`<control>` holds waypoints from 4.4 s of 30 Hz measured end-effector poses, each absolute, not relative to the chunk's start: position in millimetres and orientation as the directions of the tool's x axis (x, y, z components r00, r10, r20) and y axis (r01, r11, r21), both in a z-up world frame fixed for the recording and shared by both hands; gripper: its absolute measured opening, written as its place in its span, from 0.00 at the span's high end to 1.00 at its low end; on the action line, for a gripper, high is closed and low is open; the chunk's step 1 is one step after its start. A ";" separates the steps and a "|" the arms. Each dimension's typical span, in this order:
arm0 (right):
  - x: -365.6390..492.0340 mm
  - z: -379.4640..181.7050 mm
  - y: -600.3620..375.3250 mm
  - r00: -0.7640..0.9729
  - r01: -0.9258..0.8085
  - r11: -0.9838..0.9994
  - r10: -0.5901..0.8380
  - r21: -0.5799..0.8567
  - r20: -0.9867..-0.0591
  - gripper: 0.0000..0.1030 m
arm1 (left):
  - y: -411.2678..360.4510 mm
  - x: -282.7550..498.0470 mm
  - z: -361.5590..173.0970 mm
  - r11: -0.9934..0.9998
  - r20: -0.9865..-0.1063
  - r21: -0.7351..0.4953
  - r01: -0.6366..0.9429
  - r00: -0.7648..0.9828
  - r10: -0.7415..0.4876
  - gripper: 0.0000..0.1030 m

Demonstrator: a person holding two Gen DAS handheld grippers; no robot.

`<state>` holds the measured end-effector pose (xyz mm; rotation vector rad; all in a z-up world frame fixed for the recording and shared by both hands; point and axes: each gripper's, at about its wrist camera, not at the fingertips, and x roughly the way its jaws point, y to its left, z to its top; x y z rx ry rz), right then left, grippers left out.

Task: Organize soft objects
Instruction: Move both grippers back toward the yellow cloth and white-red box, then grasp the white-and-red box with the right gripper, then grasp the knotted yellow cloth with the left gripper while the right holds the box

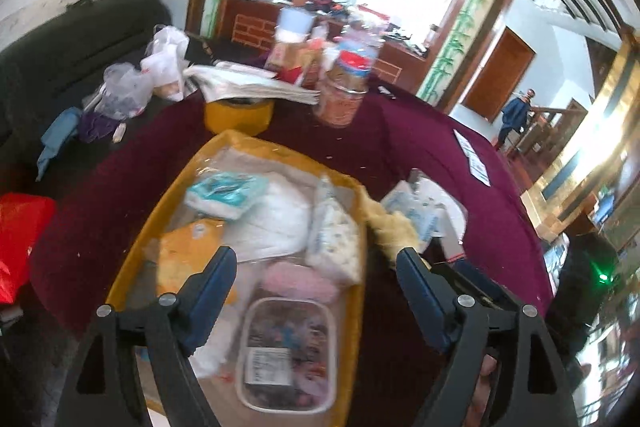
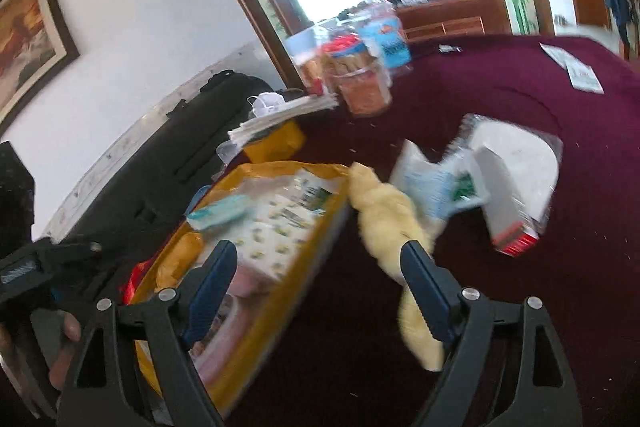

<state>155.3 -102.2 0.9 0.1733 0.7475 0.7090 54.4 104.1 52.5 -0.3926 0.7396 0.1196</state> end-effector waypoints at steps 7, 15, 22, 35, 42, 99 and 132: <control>169.5 -13.2 -139.1 0.533 -0.479 0.789 0.609 0.384 -0.587 0.19 | 66.8 62.6 50.5 0.945 -0.688 -0.278 -0.172 0.722 -0.071 0.12; 171.7 -29.4 -157.0 0.540 -0.423 0.801 0.598 0.424 -0.592 0.19 | 46.2 68.7 35.3 0.952 -0.723 -0.275 -0.137 0.682 -0.111 0.12; 183.3 -39.2 -175.9 0.529 -0.340 0.790 0.610 0.511 -0.591 0.19 | 36.7 68.3 25.9 0.952 -0.741 -0.282 -0.121 0.657 -0.136 0.12; 187.7 -43.8 -180.2 0.528 -0.303 0.792 0.603 0.531 -0.598 0.19 | 29.8 68.2 19.7 0.951 -0.752 -0.293 -0.101 0.638 -0.164 0.12; 187.3 -43.7 -180.3 0.529 -0.302 0.791 0.603 0.531 -0.597 0.19 | 27.7 67.6 18.0 0.949 -0.758 -0.298 -0.101 0.629 -0.171 0.12; 202.7 -51.3 -225.4 0.605 -0.089 0.918 0.359 0.387 -0.711 0.72 | -15.9 182.1 -33.8 0.967 -0.874 -0.219 -0.129 0.466 -0.136 0.21; 202.4 -53.1 -219.1 0.566 -0.152 0.896 0.426 0.418 -0.706 0.71 | -2.8 113.0 -9.1 0.977 -0.843 -0.211 -0.039 0.512 -0.162 0.32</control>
